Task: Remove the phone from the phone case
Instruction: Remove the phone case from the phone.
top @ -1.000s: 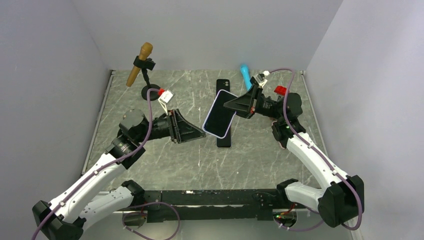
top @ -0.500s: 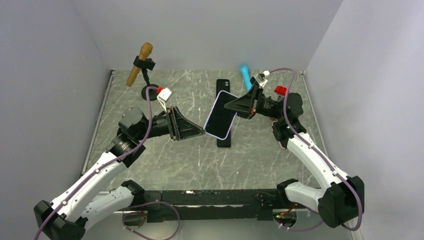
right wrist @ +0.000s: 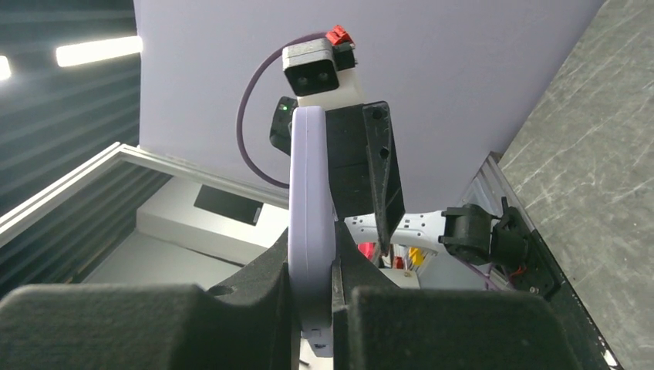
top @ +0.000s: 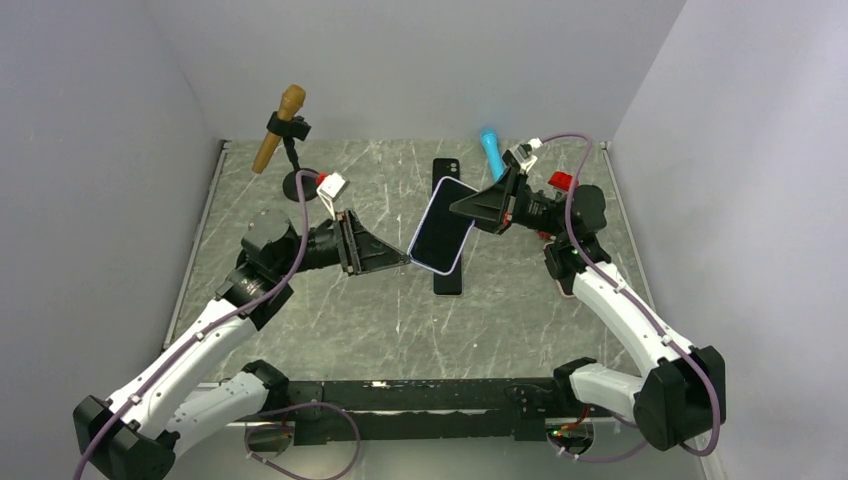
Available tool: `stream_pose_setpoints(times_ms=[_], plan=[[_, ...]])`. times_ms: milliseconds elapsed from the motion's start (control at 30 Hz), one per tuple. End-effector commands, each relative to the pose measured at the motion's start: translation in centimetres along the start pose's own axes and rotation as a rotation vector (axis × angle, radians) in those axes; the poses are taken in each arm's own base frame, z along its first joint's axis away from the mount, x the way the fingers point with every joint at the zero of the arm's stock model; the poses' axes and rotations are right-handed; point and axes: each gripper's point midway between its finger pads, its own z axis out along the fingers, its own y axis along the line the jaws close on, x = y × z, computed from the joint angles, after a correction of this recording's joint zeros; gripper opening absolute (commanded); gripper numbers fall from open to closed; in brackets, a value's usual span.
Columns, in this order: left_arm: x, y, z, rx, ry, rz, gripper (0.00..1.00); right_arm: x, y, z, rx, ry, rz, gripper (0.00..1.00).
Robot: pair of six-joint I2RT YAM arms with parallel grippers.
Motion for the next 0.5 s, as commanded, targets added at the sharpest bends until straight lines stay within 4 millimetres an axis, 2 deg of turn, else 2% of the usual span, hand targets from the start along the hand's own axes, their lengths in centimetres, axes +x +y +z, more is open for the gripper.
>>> stream_pose_setpoints(times_ms=[0, 67, 200, 300, 467], plan=[[-0.2, 4.9, 0.5, -0.167, -0.022, -0.087, 0.45, 1.1, 6.8, 0.1, -0.202, 0.042, -0.104, 0.0], [0.1, 6.1, 0.4, -0.225, -0.005, -0.107, 0.43, 0.9, 7.5, 0.3, -0.247, 0.04, -0.092, 0.0], [-0.1, 7.1, 0.3, -0.27, -0.002, -0.116, 0.43, 0.7, 7.9, 1.1, -0.29, 0.061, -0.074, 0.0], [-0.6, 6.7, 0.7, -0.27, 0.006, -0.096, 0.43, 0.5, 7.2, 2.0, -0.261, 0.077, -0.07, 0.0], [-1.9, 4.9, 1.6, -0.209, 0.01, -0.073, 0.45, 0.4, 5.4, 3.0, -0.172, 0.086, -0.093, 0.0]])
